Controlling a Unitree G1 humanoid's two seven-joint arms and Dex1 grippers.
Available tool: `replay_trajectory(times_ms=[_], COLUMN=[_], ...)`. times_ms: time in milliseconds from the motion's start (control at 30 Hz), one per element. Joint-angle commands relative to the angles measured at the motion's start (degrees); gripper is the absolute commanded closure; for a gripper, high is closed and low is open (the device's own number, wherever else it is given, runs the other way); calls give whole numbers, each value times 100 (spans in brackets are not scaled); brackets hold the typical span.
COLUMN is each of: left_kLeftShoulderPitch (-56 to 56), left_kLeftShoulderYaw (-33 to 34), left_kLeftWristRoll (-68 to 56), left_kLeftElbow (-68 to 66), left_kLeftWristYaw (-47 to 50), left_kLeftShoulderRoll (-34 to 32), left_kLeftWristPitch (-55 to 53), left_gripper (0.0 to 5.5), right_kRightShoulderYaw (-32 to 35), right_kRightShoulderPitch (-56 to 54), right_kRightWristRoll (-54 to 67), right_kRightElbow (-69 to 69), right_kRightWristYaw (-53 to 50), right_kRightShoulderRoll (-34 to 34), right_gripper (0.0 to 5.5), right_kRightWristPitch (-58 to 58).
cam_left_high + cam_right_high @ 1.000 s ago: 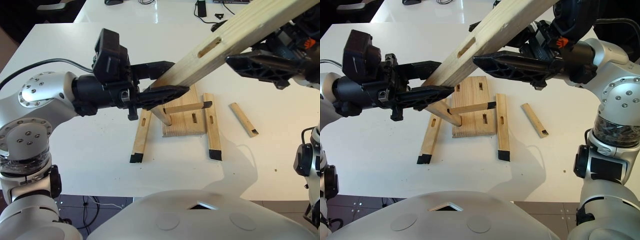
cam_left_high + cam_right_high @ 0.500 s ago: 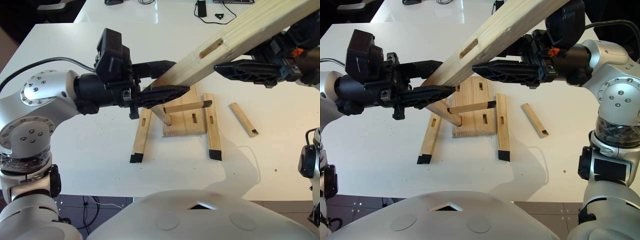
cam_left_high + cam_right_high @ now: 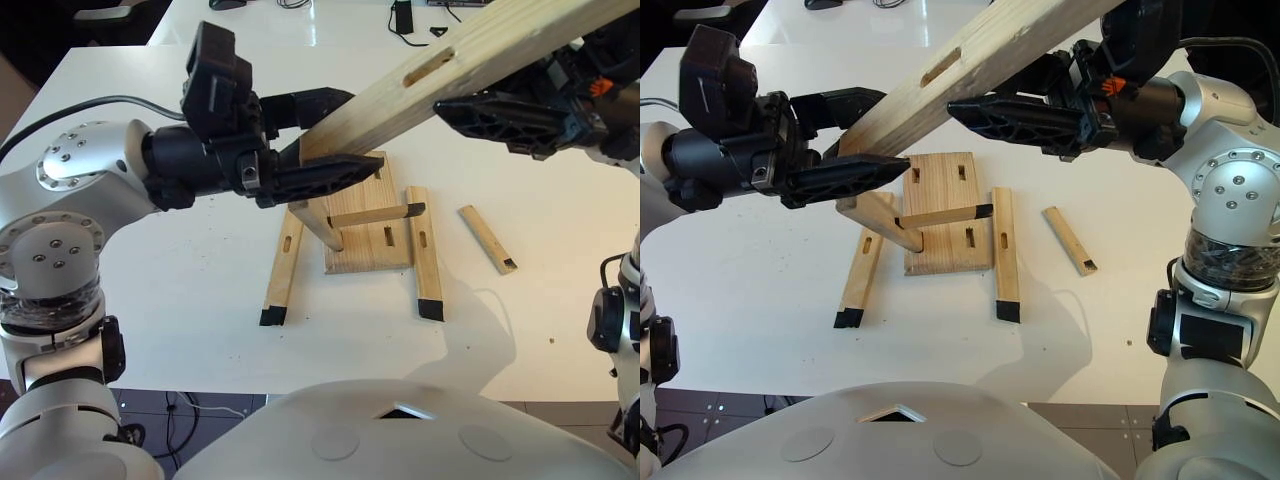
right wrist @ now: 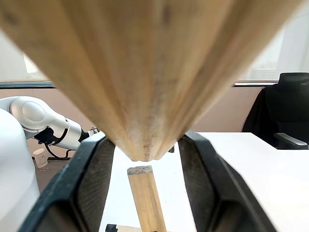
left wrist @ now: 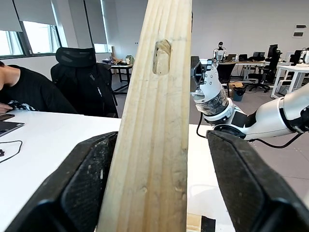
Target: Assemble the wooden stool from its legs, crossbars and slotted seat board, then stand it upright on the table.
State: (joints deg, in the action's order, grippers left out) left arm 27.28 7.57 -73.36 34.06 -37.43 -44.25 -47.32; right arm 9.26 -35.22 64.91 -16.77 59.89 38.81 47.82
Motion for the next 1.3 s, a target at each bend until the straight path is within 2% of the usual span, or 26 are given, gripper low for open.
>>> replay_trajectory(times_ms=[33, 233, 467, 600, 700, 867, 1300], left_kLeftShoulderPitch=[41, 205, 186, -217, -836, -1709, -2037], left_kLeftShoulderYaw=[101, 188, 150, 95, -211, -861, -1131], left_kLeftWristRoll=[15, 409, 1494, 2287, 3130, 4384, 5069], left_kLeftElbow=[-40, -593, -1541, -1987, -2171, -2462, -2664], left_kLeftWristYaw=[37, 112, -89, -499, -958, -1583, -2161], left_kLeftShoulderRoll=[20, 31, -24, -218, -392, -523, -412], left_kLeftWristPitch=[44, 167, 506, 852, 1379, 2316, 2809], left_gripper=[222, 222, 222, 222, 222, 222, 222], right_kRightShoulderYaw=[204, 294, 204, 97, -85, -392, -492], right_kRightShoulderPitch=[-234, -223, 56, 459, 743, 1387, 2200], right_kRightWristRoll=[-278, -962, -1680, -2316, -2881, -3326, -3137], right_kRightElbow=[300, 1037, 1482, 1957, 2295, 2057, 793], right_kRightWristYaw=[-22, 458, 1047, 1547, 1880, 2029, 1624], right_kRightShoulderRoll=[165, 626, 1020, 1379, 1495, 1251, 755], right_gripper=[346, 346, 346, 346, 346, 346, 346], right_kRightWristPitch=[-203, -594, -1010, -1451, -2015, -2615, -2517])
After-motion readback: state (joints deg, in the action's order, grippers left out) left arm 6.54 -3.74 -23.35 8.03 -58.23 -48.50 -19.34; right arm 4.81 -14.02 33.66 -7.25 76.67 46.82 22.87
